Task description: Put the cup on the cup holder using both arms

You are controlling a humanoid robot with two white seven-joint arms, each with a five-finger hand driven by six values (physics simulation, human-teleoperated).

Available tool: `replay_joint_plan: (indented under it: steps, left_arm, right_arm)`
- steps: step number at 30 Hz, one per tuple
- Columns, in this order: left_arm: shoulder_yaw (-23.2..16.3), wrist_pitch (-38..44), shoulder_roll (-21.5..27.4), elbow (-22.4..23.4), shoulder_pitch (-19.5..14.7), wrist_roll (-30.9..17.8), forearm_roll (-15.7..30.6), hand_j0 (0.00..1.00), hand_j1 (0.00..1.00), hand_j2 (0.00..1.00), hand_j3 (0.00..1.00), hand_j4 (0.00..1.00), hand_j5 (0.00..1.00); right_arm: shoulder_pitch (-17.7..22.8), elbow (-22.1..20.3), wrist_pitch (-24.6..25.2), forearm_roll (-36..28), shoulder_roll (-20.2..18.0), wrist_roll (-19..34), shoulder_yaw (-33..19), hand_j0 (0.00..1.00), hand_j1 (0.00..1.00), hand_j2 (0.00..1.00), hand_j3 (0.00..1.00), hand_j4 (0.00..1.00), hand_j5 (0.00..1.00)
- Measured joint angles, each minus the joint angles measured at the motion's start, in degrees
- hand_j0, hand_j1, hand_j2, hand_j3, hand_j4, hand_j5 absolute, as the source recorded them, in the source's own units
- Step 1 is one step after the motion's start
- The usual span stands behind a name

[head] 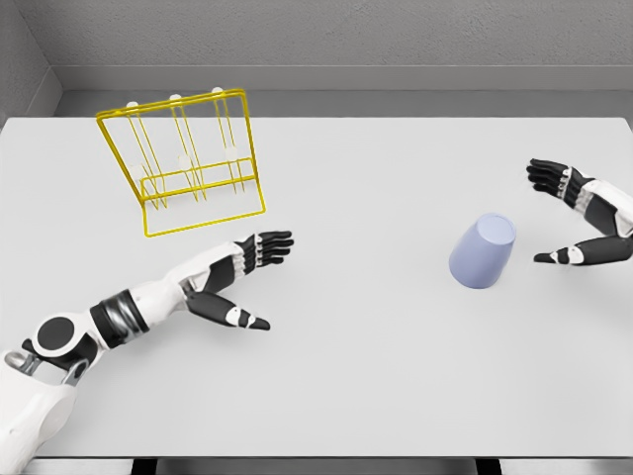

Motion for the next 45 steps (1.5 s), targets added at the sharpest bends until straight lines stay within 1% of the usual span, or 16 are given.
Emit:
replay_joint_plan:
  steps: [3,7,12,13,19,21,26,34,45]
  left_arm:
    - [0.8,-0.9,0.5,-0.8,0.2,0.0,-0.8,1.0,1.0,1.0,1.0,1.0,1.0]
    - [2.1,-2.1,0.7,-1.2,0.4,0.0,-1.1,1.0,1.0,1.0,1.0,1.0,1.0]
    - [2.5,0.5,0.8,-1.2,0.3,0.0,-1.3,1.0,1.0,1.0,1.0,1.0,1.0]
    - [2.5,0.7,0.7,-1.2,0.3,0.0,-1.3,1.0,1.0,1.0,1.0,1.0,1.0]
    - [2.4,0.9,0.2,-1.1,0.4,0.0,-1.7,1.0,1.0,1.0,1.0,1.0,1.0]
    - [2.3,-0.7,0.1,-1.1,0.7,0.0,-1.9,1.0,1.0,1.0,1.0,1.0,1.0]
    - [2.2,-4.5,0.0,-1.0,0.9,0.0,-2.2,1.0,1.0,1.0,1.0,1.0,1.0]
    - [2.3,-5.4,0.0,-1.0,1.1,0.0,-2.2,1.0,1.0,1.0,1.0,1.0,1.0]
    - [2.4,-7.1,-0.1,-0.8,1.0,0.0,-2.3,1.0,1.0,1.0,1.0,1.0,1.0]
  right_arm:
    - [2.6,0.1,0.0,-2.3,0.3,0.0,0.0,1.0,1.0,1.0,1.0,1.0,1.0]
    - [4.0,0.0,0.0,-3.4,0.6,-0.2,0.0,1.0,1.0,1.0,1.0,1.0,1.0]
    - [4.9,-0.2,0.0,-4.7,0.8,-0.1,0.0,1.0,1.0,1.0,1.0,1.0,1.0]
    - [5.9,-0.2,0.0,-5.1,1.1,-0.1,0.0,1.0,1.0,1.0,1.0,1.0,1.0]
    - [5.5,0.0,0.0,-5.9,3.7,0.0,0.0,1.0,1.0,1.0,1.0,1.0,1.0]
    - [5.5,0.1,0.0,-5.9,4.4,-0.1,-0.2,1.0,1.0,1.0,1.0,1.0,1.0]
    - [5.5,0.9,0.0,-6.0,5.7,-0.2,-1.0,1.0,1.0,1.0,1.0,1.0,1.0]
    - [5.7,2.8,0.0,-5.8,8.2,0.1,-1.9,1.0,1.0,1.0,1.0,1.0,1.0]
    - [6.0,3.2,0.0,-4.4,10.4,1.4,-1.5,1.0,1.0,1.0,1.0,1.0,1.0]
